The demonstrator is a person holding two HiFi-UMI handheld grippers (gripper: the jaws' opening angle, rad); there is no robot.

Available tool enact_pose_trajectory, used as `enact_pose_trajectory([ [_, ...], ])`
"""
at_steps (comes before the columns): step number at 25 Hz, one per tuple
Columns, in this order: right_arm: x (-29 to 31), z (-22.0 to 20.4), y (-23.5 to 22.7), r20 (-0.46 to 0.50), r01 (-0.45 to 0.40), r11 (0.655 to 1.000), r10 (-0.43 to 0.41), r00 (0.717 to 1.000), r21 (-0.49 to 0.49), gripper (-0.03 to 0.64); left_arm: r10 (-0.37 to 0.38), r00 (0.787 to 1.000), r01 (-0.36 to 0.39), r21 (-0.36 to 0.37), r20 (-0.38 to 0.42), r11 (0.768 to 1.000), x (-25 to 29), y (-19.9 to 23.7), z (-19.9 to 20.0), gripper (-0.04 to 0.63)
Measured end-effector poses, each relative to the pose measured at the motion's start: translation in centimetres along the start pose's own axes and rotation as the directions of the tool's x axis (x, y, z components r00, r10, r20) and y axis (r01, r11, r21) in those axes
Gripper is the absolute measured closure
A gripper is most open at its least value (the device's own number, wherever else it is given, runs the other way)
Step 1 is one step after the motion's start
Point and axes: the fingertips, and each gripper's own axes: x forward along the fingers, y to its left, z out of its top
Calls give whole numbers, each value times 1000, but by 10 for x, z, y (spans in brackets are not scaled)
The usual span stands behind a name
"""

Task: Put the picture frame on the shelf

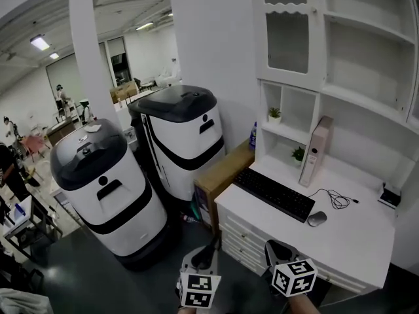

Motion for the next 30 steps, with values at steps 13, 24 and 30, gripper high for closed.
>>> enact_pose_trajectory([
  [13,27,22,-66,17,112,993,-113,993,43,615,-88,996,86,71,24,994,77,-6,26,529],
  [24,20,72,-143,90,198,980,-199,976,22,615,-173,981,155,189,85,970,143,-44,104,529],
  [30,5,90,-175,122,248,969,-249,961,24,615,-271,953,218,315,137,924,167,-89,151,529],
])
